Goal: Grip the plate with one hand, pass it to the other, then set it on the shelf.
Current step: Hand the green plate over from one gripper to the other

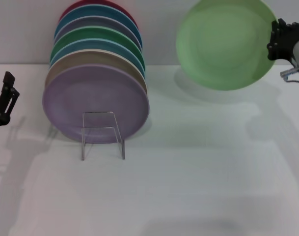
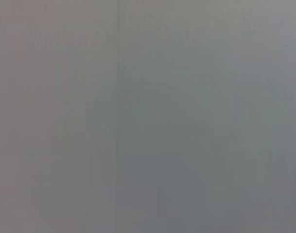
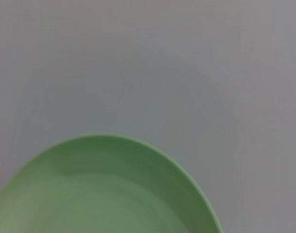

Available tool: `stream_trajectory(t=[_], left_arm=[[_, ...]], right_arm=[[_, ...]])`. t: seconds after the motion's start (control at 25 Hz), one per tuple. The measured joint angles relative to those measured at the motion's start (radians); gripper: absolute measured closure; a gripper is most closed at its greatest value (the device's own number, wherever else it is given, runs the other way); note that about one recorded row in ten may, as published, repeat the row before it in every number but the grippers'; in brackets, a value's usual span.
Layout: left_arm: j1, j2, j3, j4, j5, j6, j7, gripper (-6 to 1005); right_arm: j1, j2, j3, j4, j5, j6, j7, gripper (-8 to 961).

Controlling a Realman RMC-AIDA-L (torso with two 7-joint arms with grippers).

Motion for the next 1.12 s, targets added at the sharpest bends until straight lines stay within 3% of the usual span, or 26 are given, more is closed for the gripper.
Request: stream_trajectory(t=[0.44,0.6,0.64,0.84,1.12], left_arm=[[0.027,0.0,0.038,-0.029,0.0,0.006,-0.003,196],[0.03,0.0,0.045,-0.034,0.0,0.008,-0.003,196],[0.039,0.001,0.073,-0.036,0.0,0.044,-0.003,196],[0.056,0.001,0.114,-0.039,0.0,0.111,-0.036,197],[0.07,-0.001,0.208,-0.056,0.0,0.151,-0.067,197]], right_arm=[[0.047,0.002,-0.172,-0.393,0.002,-0.593,0.205,927],[0.086,0.003,-0.199,-0.501,0.002,-0.697,0.274,925],[0.115,0.004,-0.213,-0.585,0.002,-0.768,0.322,925],[0.14,0.007,-0.26,-0.719,0.002,-0.928,0.439,923],[0.07,0.011,-0.368,-0.73,0.045,-1.064,0.454,920]])
